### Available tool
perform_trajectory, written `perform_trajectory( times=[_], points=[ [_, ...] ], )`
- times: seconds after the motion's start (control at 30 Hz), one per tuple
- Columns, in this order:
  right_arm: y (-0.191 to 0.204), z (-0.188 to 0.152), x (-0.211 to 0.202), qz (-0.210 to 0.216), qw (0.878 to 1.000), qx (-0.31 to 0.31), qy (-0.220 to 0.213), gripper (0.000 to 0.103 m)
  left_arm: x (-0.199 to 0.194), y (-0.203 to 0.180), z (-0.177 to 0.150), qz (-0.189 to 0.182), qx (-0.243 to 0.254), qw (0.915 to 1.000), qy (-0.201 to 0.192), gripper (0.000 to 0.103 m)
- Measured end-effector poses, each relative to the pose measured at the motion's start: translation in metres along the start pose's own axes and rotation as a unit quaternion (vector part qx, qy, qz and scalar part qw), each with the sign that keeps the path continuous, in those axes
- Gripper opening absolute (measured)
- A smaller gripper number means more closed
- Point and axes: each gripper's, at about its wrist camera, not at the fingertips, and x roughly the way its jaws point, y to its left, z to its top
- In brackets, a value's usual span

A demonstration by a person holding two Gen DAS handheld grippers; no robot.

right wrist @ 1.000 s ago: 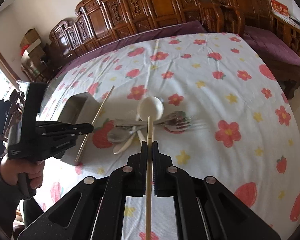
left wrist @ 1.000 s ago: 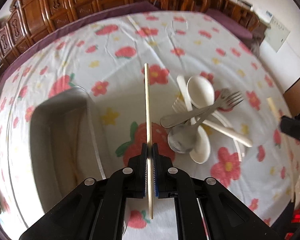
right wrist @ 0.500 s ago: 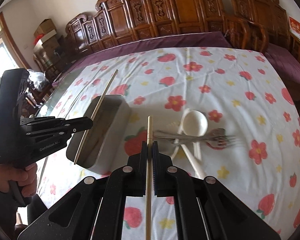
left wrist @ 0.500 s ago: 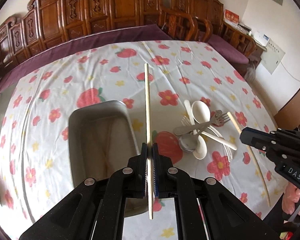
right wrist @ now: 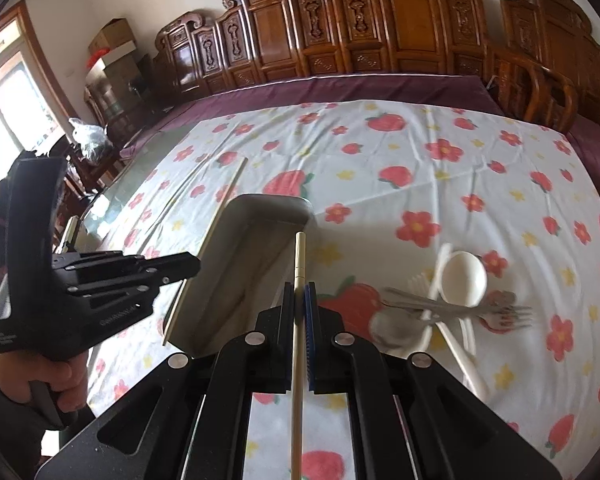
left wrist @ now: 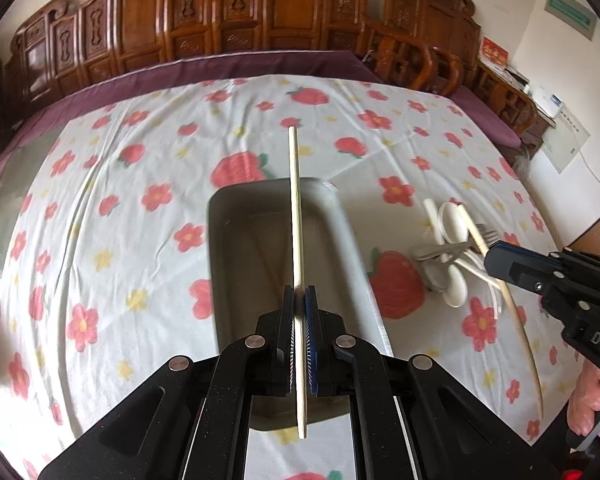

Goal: Organize utensils
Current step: 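Carry both chopsticks over the grey tray and open both grippers to release them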

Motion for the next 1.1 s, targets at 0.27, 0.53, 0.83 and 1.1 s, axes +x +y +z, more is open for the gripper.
perform_trajectory(
  times=[0.27,0.53,0.83,1.1],
  points=[
    [0.022,0.017,0.025,0.006,1.000,-0.002,0.008,0.006,0.014,0.022,0.001,-0.004,-0.019,0.9998,0.005,0.004],
    [0.039,0.035,0.041,0.010,1.000,-0.008,0.005,0.006,0.025,0.027,0.001,-0.011,-0.020,0.9997,0.010,0.004],
    [0.049,0.052,0.055,0.012,1.000,-0.014,0.002,0.006,0.036,0.028,-0.011,-0.018,-0.016,0.9995,0.022,0.004],
    [0.053,0.066,0.074,0.019,1.000,-0.007,-0.002,0.006,0.021,0.042,-0.015,-0.015,-0.031,0.9994,0.002,0.005]
  ],
)
